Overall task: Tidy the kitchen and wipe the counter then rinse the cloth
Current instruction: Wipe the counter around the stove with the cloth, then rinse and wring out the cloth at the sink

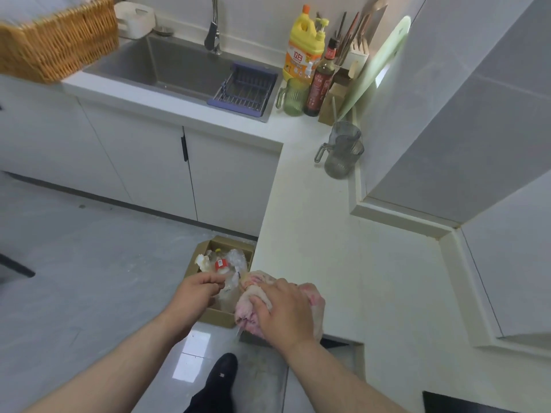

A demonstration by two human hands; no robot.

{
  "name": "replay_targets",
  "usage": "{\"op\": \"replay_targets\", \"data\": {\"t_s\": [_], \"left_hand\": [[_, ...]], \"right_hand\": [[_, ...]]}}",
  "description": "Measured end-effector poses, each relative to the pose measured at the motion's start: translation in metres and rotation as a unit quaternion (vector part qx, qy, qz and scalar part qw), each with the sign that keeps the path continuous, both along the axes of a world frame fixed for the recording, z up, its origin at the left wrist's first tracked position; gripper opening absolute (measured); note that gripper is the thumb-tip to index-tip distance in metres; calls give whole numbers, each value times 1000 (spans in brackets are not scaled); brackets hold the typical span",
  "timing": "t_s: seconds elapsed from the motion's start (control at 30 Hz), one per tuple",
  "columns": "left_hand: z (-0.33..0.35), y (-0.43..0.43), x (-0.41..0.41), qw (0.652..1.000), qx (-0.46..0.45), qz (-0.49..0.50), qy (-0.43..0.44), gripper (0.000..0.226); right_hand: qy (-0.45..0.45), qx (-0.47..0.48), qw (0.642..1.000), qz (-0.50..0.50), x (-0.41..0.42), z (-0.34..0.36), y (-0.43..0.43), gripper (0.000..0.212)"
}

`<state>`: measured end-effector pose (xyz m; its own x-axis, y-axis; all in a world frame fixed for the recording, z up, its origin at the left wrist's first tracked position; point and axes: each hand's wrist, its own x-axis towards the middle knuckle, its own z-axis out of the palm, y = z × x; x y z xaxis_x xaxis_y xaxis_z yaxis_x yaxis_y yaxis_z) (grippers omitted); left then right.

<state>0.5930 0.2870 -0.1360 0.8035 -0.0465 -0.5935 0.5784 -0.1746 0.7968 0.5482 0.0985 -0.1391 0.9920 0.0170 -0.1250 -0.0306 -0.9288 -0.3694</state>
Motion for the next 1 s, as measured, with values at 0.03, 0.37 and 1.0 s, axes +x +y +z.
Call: {"op": "replay_targets", "data": {"t_s": [0.03, 0.37, 1.0], "left_hand": [[2, 2, -4, 1000, 4, 0, 2, 28], [48, -8, -23, 999, -27, -3, -43, 23], [181, 37, -63, 961, -203, -151, -110, 53]], "right_hand": [[14, 11, 1000, -2, -2, 3, -1, 39], [73, 394, 882, -248, 3, 64, -13, 35], [199, 827, 492, -184, -17, 182, 59, 45]]}}
